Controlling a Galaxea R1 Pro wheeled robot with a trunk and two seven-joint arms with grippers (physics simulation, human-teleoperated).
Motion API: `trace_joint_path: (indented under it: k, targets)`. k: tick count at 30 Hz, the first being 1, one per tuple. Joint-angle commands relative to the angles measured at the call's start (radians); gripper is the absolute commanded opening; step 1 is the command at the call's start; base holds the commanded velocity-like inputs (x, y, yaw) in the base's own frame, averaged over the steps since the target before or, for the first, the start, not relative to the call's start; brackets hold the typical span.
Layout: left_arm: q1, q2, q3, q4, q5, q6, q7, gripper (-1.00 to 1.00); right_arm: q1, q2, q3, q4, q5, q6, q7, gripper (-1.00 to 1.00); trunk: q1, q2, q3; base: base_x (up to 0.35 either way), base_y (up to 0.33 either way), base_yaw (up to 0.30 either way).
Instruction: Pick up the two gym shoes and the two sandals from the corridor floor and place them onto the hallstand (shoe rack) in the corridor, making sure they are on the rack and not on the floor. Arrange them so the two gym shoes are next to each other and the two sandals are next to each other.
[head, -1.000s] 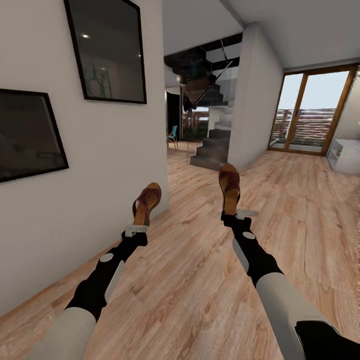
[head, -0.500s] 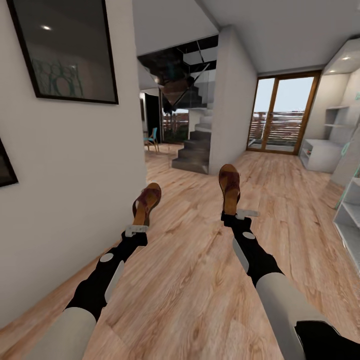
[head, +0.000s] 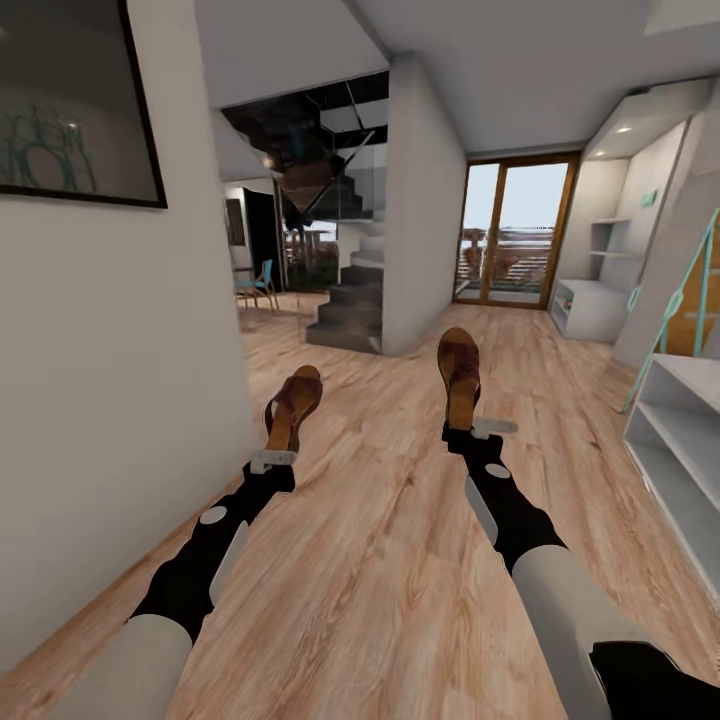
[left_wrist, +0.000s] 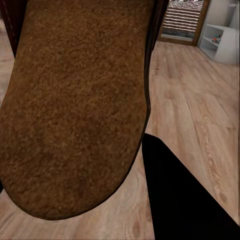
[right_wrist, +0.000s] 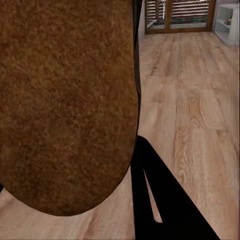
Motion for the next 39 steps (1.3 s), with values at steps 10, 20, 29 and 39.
trace_joint_path:
  k: [10, 20, 29, 39]
  targets:
    - [0.0, 0.0, 0.0, -0.001, 0.005, 0.004, -0.003, -1.0, -0.001, 0.001, -0.001, -0.001, -0.008, 0.0, -0.001, -1.0, 0.0, 0.0, 0.006, 0.345, 0.0, -0.241]
    - [0.0, 0.0, 0.0, -0.001, 0.006, 0.004, -0.004, -1.0, -0.001, 0.001, -0.001, 0.002, -0.005, 0.0, 0.0, -1.0, 0.0, 0.0, 0.007, 0.345, 0.0, -0.056]
    - [0.0, 0.0, -0.001, -0.001, 0.006, 0.004, -0.004, -1.0, -0.001, 0.001, 0.0, 0.003, -0.005, 0.0, 0.0, -1.0, 0.0, 0.0, 0.007, 0.345, 0.0, -0.001]
    - [0.0, 0.0, -0.001, -0.001, 0.006, 0.004, -0.004, -1.0, -0.001, 0.001, 0.0, 0.004, -0.006, -0.006, 0.0, -1.0, 0.0, 0.0, 0.007, 0.345, 0.0, 0.0]
